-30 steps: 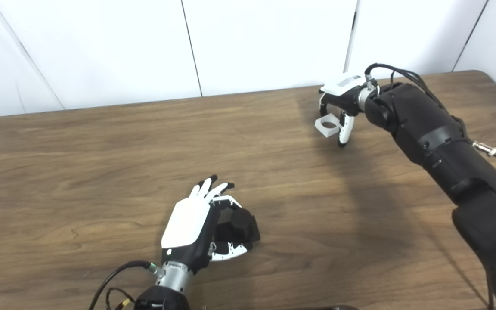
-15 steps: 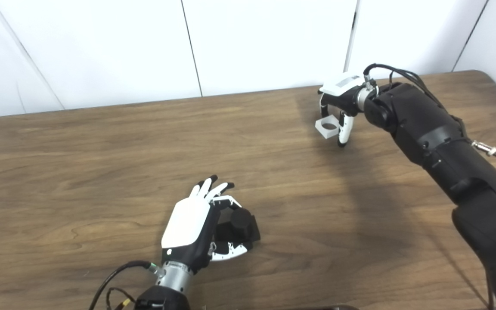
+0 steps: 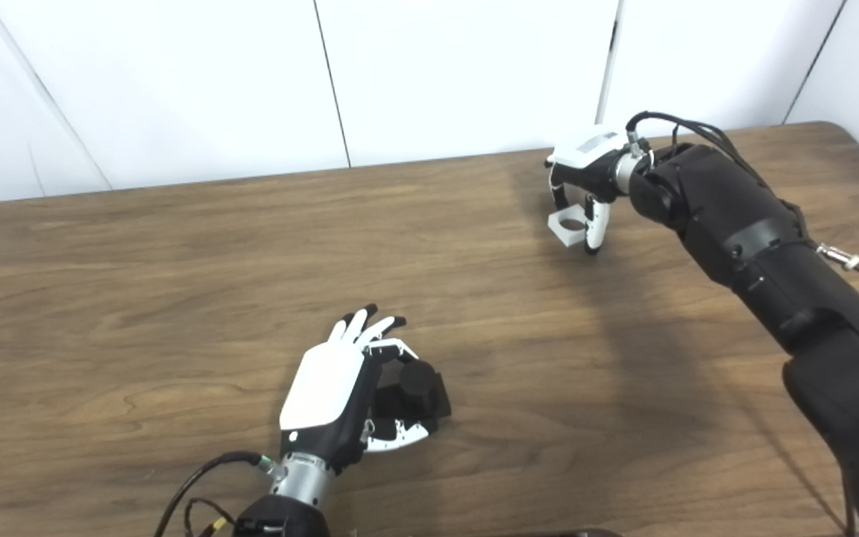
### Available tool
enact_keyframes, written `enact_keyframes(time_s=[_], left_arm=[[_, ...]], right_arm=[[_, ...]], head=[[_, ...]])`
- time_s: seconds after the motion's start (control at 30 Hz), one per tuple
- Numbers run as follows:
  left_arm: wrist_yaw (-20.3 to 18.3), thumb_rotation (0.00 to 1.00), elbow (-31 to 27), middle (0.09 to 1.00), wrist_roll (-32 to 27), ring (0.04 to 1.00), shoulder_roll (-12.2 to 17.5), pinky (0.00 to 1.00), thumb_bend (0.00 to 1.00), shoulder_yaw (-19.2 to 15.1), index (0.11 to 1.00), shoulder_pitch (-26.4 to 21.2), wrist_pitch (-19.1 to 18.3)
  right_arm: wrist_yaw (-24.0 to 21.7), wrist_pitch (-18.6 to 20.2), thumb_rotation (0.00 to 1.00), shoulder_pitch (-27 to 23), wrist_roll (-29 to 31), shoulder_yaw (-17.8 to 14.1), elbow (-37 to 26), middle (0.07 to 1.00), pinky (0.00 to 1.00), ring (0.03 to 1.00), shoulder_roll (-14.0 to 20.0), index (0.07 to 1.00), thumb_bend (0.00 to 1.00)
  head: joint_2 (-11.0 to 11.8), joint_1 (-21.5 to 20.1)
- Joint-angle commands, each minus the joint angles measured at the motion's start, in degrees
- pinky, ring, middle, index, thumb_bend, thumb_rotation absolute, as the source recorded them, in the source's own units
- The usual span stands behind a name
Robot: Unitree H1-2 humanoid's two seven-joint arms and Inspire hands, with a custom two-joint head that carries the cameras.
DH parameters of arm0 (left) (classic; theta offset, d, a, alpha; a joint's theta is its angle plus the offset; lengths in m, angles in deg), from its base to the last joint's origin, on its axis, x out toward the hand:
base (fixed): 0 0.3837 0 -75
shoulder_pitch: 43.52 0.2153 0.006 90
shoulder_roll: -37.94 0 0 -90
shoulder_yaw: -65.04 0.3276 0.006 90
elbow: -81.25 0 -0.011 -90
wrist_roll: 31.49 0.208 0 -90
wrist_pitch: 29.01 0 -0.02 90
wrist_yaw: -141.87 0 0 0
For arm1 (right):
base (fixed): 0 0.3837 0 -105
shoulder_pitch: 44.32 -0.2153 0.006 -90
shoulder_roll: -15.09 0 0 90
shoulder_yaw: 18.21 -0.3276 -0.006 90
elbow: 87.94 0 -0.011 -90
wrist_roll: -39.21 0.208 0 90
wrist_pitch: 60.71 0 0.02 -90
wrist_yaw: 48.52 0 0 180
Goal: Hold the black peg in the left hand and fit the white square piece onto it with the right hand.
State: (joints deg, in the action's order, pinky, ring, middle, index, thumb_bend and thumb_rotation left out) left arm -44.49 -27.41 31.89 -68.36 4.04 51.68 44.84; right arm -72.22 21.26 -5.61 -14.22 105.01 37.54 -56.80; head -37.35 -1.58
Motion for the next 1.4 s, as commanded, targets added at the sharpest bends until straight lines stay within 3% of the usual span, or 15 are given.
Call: enact_keyframes(time_s=[0.0, 0.8, 1.37], left_arm=[[-0.1, 0.08, 0.4, 0.887, 1.4, 0.986, -0.4, 0.99, 0.52, 0.6, 0.487, 0.8, -0.3], [-0.3, 0.08, 0.5, 0.888, 1.7, 0.987, -0.5, 0.99, 0.52, 0.6, 0.488, 0.8, -0.4], [-0.4, 0.08, 0.8, 0.885, 1.3, 0.983, 0.4, 0.98, 0.52, -0.1, 0.487, 0.3, 0.1]], right_arm=[[1.3, -0.7, 0.14, -2.7, 0.0, -0.7, 0.1, 0.958, 1.00, 1.000, 0.9, 0.492, 0.53], [1.8, -0.6, 0.14, -2.1, 0.1, -1.2, -1.1, 0.942, 1.00, 1.000, 1.1, 0.488, 0.52], [-0.6, 1.5, 0.14, 1.2, 2.5, -5.6, -8.5, 0.941, 1.00, 1.000, 1.8, 0.490, 0.52]], head=[[-0.1, -0.1], [0.0, -0.3], [-0.1, -0.3]])
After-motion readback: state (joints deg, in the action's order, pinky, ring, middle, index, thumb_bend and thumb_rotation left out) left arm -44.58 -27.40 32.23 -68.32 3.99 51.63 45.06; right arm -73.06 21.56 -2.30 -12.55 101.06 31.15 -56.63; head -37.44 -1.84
